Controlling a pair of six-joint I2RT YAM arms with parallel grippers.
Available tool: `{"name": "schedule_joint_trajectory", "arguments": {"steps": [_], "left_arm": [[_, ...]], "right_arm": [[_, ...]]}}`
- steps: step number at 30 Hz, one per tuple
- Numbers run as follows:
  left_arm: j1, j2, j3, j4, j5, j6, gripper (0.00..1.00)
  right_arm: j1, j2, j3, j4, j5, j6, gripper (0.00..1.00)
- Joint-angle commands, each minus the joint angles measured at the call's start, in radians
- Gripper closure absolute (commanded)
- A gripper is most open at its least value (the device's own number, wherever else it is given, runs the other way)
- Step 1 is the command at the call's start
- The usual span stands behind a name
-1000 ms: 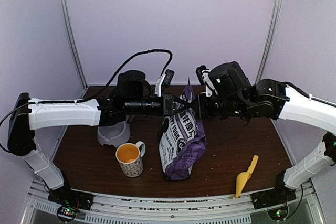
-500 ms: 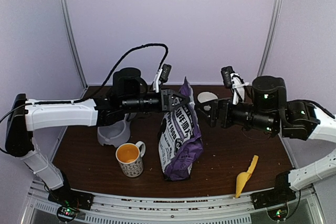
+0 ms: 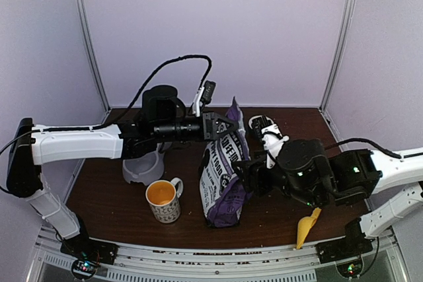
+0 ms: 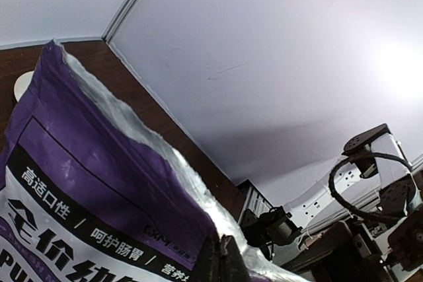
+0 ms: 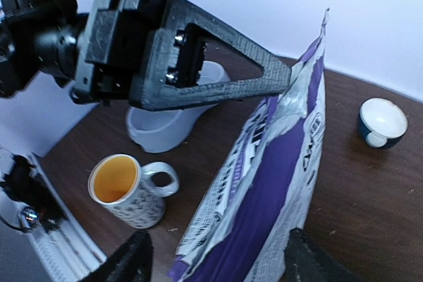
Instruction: Serve the pet food
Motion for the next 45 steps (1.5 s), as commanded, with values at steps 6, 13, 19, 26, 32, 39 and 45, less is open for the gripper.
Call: {"name": "schedule_joint_trajectory", "arguments": {"steps": [6, 13, 19, 26, 32, 39, 45], "left_arm": [[0.009, -0.016, 0.024, -0.030, -0.060, -0.018, 1.00], [0.009, 0.006, 0.056, -0.058, -0.048, -0.025, 1.00], [0.009, 0.026, 0.095, -0.130, -0.049, -0.031, 0.93], [0.009, 0.022, 0.095, -0.182, -0.051, -0.031, 0.73], [0.009, 0.021, 0.086, -0.179, -0.045, -0.034, 0.68], [0.009, 0.018, 0.072, -0.177, -0.032, -0.041, 0.96], [0.009, -0.011, 0.037, -0.233, -0.082, -0.048, 1.00]], "right_arm": [[0.010, 0.070, 0.071, -0.103, 0.199, 0.093, 0.77], [0.026, 0.074, 0.054, -0.067, 0.201, 0.054, 1.00], [0.037, 0.081, 0.055, -0.054, 0.215, 0.027, 1.00], [0.048, 0.107, 0.071, -0.056, 0.228, 0.015, 1.00], [0.050, 0.111, 0.071, -0.054, 0.230, 0.005, 1.00], [0.050, 0.121, 0.069, -0.040, 0.226, -0.021, 1.00], [0.050, 0.108, 0.066, -0.035, 0.260, -0.030, 1.00]]}}
